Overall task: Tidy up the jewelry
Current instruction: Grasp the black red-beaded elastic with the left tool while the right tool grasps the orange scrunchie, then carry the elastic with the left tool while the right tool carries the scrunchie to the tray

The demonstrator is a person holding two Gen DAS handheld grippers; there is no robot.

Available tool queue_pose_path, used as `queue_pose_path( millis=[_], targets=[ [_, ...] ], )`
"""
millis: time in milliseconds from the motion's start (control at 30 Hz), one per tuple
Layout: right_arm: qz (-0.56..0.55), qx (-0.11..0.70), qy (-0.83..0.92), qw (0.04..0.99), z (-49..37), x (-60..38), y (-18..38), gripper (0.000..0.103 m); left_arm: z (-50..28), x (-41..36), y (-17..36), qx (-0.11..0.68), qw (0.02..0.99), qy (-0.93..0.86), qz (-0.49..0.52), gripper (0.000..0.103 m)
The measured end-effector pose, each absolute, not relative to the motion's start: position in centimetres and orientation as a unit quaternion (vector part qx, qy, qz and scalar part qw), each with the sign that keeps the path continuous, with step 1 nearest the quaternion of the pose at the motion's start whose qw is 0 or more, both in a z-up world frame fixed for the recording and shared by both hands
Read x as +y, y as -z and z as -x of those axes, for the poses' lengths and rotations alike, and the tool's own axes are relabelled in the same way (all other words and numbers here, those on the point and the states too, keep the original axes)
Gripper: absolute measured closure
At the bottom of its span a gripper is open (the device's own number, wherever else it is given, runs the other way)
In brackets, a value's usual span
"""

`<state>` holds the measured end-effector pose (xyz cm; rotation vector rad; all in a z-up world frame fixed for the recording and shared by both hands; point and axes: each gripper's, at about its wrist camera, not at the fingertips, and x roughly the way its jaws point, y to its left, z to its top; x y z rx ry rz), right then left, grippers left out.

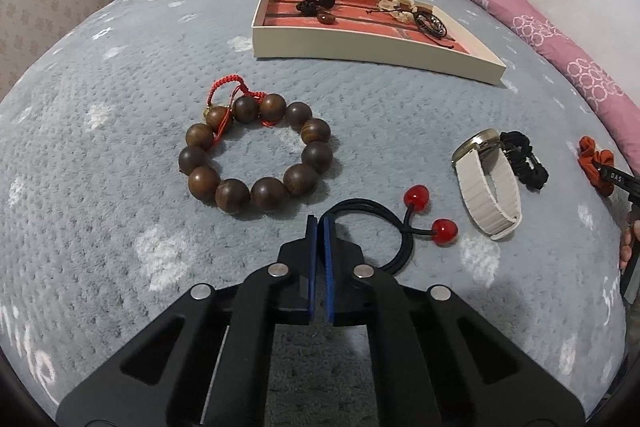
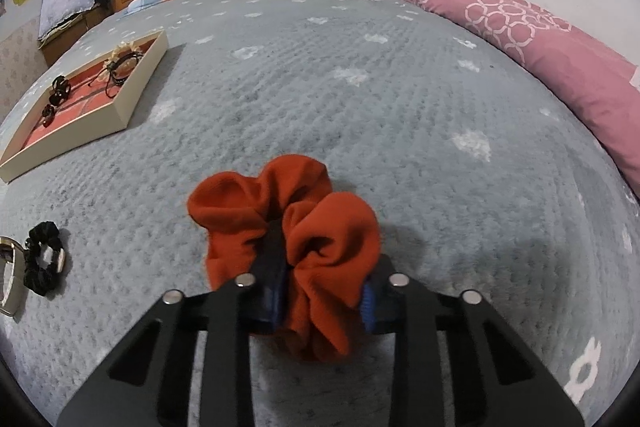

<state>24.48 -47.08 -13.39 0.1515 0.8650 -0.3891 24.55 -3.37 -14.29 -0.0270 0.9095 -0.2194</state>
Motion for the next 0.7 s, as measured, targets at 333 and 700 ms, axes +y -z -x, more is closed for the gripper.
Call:
queue_pose_path(
  millis=[333,700],
  targets=[
    [-0.087,0.396,0.176,0.897,-24.0,-45.9,11.4,0.081,-24.0,-3.4,12.3,0.4,0.909,0.118,-0.002,0.102],
    [-0.073,0.376,0.136,0.914,-26.3,-42.0,7.3,0.081,-25.9,-3.1,7.1,0.357,0.924,0.136,0.001,0.102]
  ],
)
